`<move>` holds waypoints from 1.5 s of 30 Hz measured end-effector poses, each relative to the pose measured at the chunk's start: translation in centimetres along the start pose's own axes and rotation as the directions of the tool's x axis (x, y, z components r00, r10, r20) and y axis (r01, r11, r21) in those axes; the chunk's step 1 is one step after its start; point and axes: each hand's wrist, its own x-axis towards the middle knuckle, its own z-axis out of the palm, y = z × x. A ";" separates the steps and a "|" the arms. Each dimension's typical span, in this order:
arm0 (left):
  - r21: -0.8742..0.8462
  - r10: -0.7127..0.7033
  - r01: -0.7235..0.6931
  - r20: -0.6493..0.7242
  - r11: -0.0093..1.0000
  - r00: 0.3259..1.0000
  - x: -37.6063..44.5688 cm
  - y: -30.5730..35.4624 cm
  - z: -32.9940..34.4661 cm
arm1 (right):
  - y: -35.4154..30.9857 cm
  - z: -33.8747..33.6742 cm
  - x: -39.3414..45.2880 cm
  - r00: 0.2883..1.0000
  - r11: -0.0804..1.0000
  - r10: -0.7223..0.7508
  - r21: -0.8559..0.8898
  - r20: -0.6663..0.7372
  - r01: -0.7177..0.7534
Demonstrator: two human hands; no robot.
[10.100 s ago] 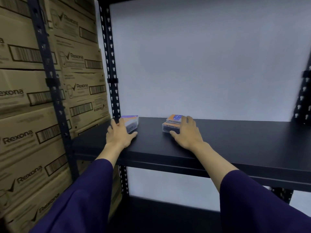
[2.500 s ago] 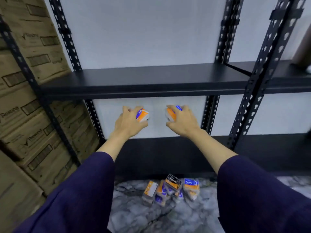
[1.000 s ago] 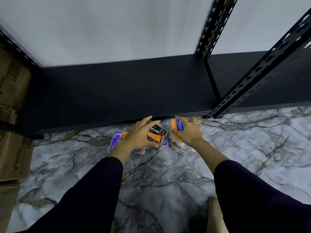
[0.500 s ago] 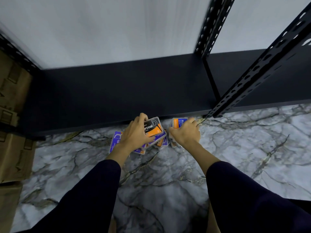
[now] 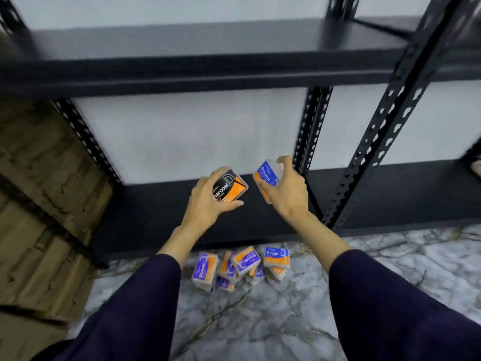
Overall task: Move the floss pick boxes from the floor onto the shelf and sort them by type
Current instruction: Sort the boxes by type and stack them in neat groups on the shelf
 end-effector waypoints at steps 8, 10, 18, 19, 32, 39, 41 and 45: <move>-0.030 0.212 -0.229 -0.270 0.973 0.939 2.1 12.1 -10.2 | -13.3 -9.9 2.8 0.826 0.891 -0.405 0.035 -0.391 0.453; -0.005 0.253 -0.267 -0.303 0.964 0.919 2.7 14.1 -11.9 | -15.5 -11.3 4.7 0.818 0.886 -0.414 0.029 -0.400 0.463; 0.098 0.268 -0.250 -0.403 0.963 0.875 6.6 17.8 -16.0 | -17.1 -11.9 9.6 0.850 0.923 -0.383 -0.193 -0.362 0.334; 0.109 0.264 -0.240 -0.410 0.965 0.873 7.2 17.9 -16.3 | -16.8 -11.8 9.8 0.825 0.904 -0.420 -0.253 -0.378 0.345; 0.269 0.191 -0.087 -0.387 0.959 0.902 13.7 15.9 -16.3 | -14.8 -11.9 15.3 0.916 0.907 -0.373 -0.267 -0.149 0.325; 0.239 0.142 -0.055 -0.363 0.969 0.921 16.4 15.1 -16.1 | -15.0 -11.8 16.4 0.956 0.929 -0.286 -0.267 -0.071 0.258; 0.248 0.101 -0.017 -0.331 0.969 0.938 17.2 14.8 -16.3 | -14.9 -11.8 15.9 0.953 0.937 -0.291 -0.223 -0.081 0.267; 0.306 0.034 0.047 -0.256 0.951 0.966 17.4 15.0 -16.3 | -14.6 -11.5 13.9 0.946 0.955 -0.275 -0.158 -0.169 0.249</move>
